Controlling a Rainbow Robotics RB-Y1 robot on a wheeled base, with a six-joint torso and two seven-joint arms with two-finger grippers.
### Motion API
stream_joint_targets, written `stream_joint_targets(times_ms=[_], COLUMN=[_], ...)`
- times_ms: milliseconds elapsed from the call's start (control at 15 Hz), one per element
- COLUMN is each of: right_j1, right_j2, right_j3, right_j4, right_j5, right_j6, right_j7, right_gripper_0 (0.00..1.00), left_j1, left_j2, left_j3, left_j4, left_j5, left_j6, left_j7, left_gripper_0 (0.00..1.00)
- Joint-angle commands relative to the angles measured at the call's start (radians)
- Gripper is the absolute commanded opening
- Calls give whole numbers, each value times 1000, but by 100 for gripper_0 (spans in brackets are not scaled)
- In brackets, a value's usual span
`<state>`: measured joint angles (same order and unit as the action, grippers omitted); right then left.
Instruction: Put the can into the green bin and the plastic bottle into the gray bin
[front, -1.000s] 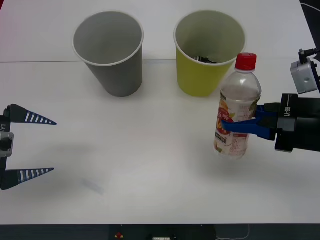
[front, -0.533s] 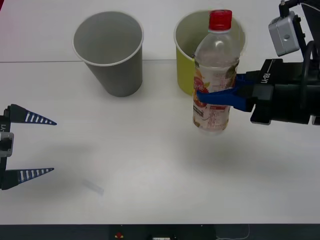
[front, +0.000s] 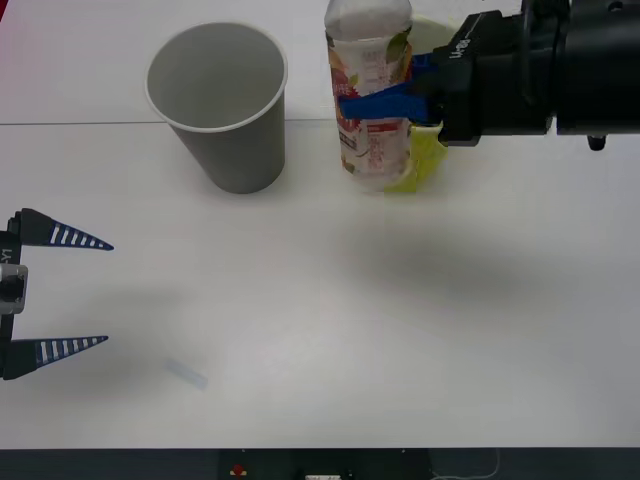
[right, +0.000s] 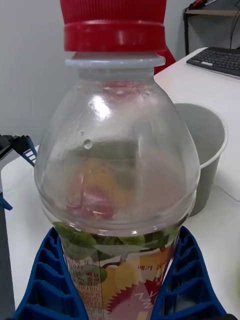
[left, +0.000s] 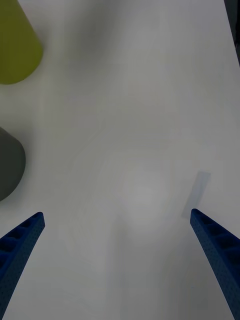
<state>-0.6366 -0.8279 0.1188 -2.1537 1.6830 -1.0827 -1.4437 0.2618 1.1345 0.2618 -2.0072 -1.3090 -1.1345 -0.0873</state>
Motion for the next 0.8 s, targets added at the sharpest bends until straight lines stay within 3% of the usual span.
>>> stream_joint_targets(times_ms=[67, 200, 467, 800], right_j1=[-169, -275, -449, -607], right_j2=[10, 62, 231, 421], right_j3=[101, 151, 159, 176], right_j4=[130, 241, 434, 719], right_j5=[27, 50, 231, 405], right_j6=[-2, -19, -172, -166], right_j7=[0, 2, 2, 43], right_gripper_0=[0, 0, 0, 0], left_j1=[0, 0, 0, 0], left_j2=[0, 0, 0, 0], left_j3=[0, 0, 0, 0], left_j4=[0, 0, 0, 0], left_j5=[0, 0, 0, 0], left_j6=[0, 0, 0, 0], left_j7=[0, 0, 0, 0], left_gripper_0=[100, 100, 100, 100])
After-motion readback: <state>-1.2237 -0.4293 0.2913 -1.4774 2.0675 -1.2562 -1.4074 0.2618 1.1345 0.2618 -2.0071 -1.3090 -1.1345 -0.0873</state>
